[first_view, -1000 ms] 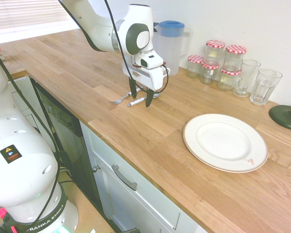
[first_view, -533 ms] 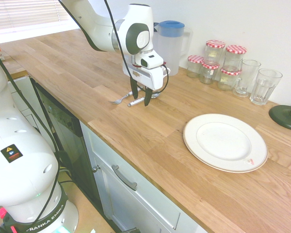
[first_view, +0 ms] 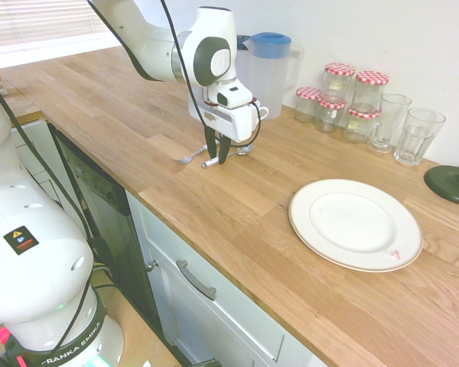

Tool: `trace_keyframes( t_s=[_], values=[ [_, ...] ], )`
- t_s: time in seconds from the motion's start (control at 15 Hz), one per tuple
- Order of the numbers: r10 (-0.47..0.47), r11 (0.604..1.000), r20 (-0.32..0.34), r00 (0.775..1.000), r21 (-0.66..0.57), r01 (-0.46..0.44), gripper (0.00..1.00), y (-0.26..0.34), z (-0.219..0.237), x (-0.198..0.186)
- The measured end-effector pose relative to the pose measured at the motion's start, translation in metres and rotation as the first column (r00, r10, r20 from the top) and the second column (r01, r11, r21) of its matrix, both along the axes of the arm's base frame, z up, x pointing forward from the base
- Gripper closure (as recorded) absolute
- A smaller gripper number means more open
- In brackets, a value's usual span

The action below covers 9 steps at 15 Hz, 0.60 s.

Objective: Put the spoon into the plate

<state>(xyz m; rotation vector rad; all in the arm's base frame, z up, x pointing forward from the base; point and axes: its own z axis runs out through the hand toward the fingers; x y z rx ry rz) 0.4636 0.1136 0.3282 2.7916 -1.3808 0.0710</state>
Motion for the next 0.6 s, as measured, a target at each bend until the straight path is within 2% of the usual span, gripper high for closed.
trace_keyframes(
  t_s=[0.6],
  values=[
    [-0.009, 1.000, 0.015, 1.000, 0.011, 0.009, 1.00, -0.011, 0.009, 0.001]
  ],
)
